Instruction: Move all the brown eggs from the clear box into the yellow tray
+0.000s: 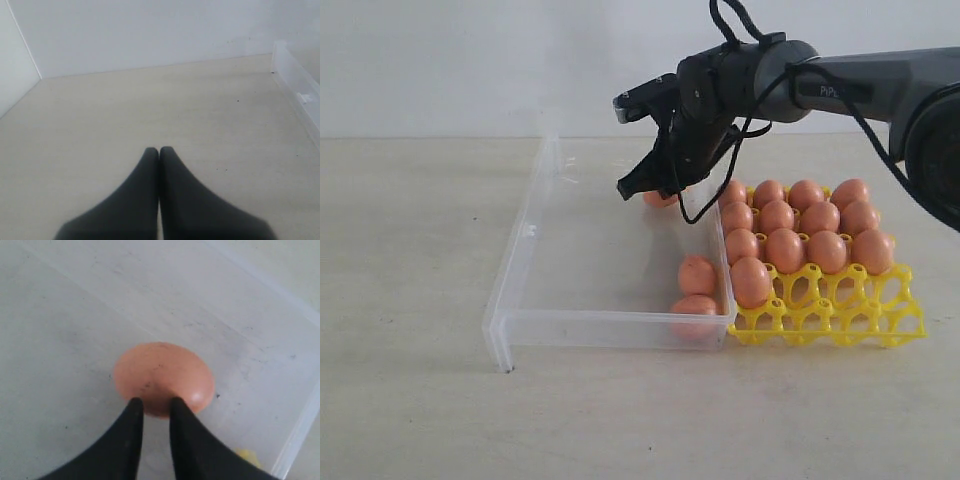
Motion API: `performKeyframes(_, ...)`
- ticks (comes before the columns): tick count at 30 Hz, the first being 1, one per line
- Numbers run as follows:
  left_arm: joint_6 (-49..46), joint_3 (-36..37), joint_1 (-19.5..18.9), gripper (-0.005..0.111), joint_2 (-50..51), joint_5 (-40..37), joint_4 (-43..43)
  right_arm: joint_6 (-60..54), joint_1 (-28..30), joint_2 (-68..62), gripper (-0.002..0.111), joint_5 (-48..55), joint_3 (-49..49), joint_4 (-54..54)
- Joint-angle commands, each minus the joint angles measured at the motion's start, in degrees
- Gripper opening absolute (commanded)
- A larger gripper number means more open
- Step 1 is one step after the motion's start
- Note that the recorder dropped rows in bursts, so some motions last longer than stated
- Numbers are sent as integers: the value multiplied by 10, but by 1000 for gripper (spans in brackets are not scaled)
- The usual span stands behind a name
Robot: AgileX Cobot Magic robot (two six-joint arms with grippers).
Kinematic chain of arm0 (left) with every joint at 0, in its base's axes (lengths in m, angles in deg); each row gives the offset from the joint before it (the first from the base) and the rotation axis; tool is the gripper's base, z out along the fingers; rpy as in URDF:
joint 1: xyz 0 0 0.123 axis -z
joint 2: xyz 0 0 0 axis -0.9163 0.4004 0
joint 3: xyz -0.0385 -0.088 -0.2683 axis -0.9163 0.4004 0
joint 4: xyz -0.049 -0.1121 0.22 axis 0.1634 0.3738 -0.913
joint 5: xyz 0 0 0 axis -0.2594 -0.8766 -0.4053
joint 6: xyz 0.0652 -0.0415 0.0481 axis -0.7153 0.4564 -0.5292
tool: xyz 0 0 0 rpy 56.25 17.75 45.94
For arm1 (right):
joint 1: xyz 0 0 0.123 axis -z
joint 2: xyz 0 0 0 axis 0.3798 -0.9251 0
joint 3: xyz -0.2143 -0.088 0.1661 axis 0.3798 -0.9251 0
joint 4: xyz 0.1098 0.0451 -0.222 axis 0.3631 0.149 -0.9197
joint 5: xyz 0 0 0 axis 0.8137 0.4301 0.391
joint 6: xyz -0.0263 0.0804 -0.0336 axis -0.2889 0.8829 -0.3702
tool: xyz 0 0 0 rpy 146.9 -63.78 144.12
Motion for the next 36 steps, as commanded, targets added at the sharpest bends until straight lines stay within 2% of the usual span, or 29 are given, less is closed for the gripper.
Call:
performKeyframes(1,2,0,2,-4,2,2,-1,-42,-1,8,53,-11,-1,2)
performKeyframes(3,2,0,2,-4,2,2,-1,-67,-1,8,63,-30,-1,2)
performKeyframes(4,2,0,2,-4,2,2,-1,-80,-1,8,64,-37,-1,2)
performKeyframes(8,2,0,2,-4,2,2,-1,-104,-1,8,64,-55,-1,2)
performKeyframes(15,2,0,2,-4,2,2,-1,42,0,8,63,-86,-1,2)
performKeyframes(36,2,0,2,-4,2,2,-1,32,12,-43,61,-102,-1,-28)
